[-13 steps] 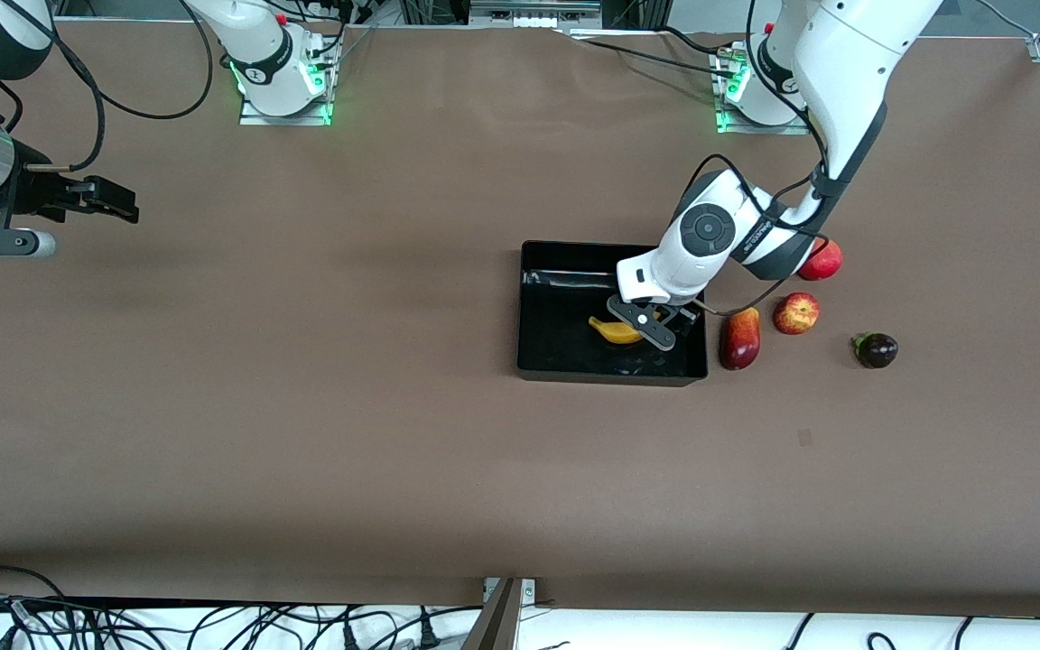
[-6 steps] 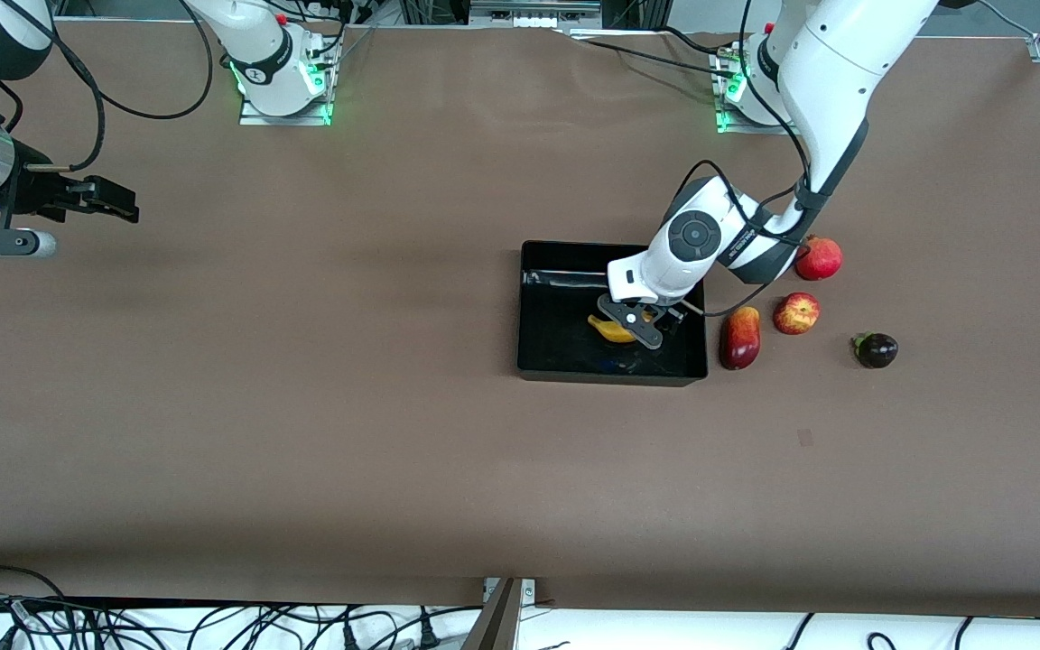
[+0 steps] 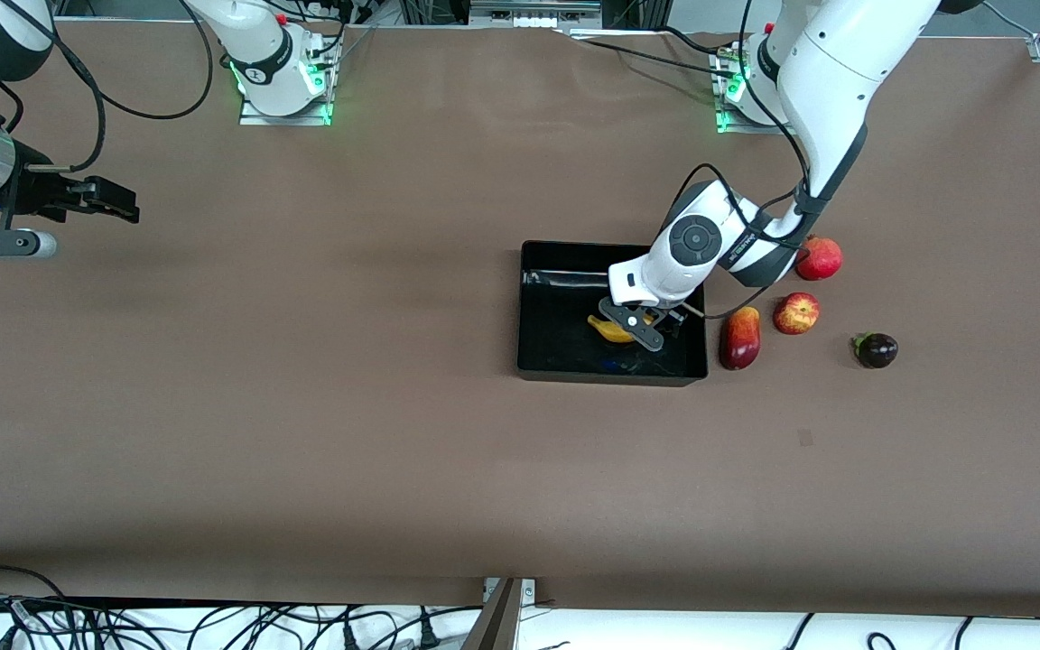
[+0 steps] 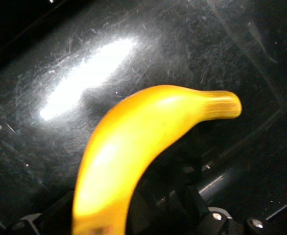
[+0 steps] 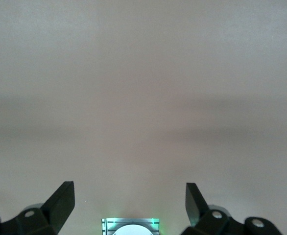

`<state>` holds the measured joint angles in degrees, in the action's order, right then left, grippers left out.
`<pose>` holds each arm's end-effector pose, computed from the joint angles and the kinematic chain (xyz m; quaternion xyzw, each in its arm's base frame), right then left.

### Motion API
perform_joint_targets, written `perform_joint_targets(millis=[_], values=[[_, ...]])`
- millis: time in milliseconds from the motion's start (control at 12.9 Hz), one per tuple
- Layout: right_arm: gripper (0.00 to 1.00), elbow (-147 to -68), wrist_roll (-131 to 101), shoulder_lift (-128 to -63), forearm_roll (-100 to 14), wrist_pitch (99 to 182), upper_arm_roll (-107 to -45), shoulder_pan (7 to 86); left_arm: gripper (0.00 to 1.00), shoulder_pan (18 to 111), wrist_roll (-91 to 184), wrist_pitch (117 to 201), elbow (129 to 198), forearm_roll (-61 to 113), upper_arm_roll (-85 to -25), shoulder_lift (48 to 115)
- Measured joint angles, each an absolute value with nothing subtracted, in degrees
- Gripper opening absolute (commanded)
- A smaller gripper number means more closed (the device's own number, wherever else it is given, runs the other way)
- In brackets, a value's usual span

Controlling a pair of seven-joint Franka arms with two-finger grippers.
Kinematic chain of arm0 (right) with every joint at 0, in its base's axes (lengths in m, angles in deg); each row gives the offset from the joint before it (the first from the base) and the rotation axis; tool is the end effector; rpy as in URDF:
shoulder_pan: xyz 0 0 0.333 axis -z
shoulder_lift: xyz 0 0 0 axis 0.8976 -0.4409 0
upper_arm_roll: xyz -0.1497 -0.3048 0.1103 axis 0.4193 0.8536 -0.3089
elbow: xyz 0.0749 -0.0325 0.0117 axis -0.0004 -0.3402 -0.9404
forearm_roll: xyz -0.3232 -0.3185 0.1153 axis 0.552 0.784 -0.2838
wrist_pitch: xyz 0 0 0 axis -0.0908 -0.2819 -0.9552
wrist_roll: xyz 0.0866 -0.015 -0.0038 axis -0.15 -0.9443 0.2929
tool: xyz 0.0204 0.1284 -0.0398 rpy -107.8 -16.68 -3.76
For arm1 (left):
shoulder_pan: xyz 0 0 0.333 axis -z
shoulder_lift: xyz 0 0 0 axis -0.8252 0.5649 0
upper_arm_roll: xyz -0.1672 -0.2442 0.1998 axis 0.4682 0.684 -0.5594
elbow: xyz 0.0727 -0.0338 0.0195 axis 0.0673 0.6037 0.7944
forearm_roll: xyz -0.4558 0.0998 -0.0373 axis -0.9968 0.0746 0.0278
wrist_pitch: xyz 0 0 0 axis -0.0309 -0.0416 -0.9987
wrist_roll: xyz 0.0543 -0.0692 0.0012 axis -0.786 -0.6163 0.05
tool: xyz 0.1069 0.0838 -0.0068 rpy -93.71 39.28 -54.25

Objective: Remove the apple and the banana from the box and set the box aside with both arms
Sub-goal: 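Grasp the yellow banana with the left gripper, then place the banana on the table while the right gripper reaches the tray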

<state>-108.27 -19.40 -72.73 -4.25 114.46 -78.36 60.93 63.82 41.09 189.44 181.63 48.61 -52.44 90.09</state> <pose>0.6161 -0.0060 0.5379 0.9954 0.0062 -0.0944 0.0168 0.5624 -0.3250 0.1009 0.9483 -0.3148 -0.0189 0.0341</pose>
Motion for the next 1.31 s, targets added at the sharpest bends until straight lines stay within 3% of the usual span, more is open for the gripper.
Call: perform_joint_targets(millis=[850,1314], values=[[1.0,-108.28,-19.32,-73.79,-4.25,113.43,-78.43,60.86,0.0,63.81,40.86,189.54,180.51,48.8,-52.62,89.98],[1.0,-108.29,-19.34,-74.19,-4.26,111.15,-79.14,59.69,0.0,60.14,41.18,178.21,179.46,45.36,-50.58,79.71]])
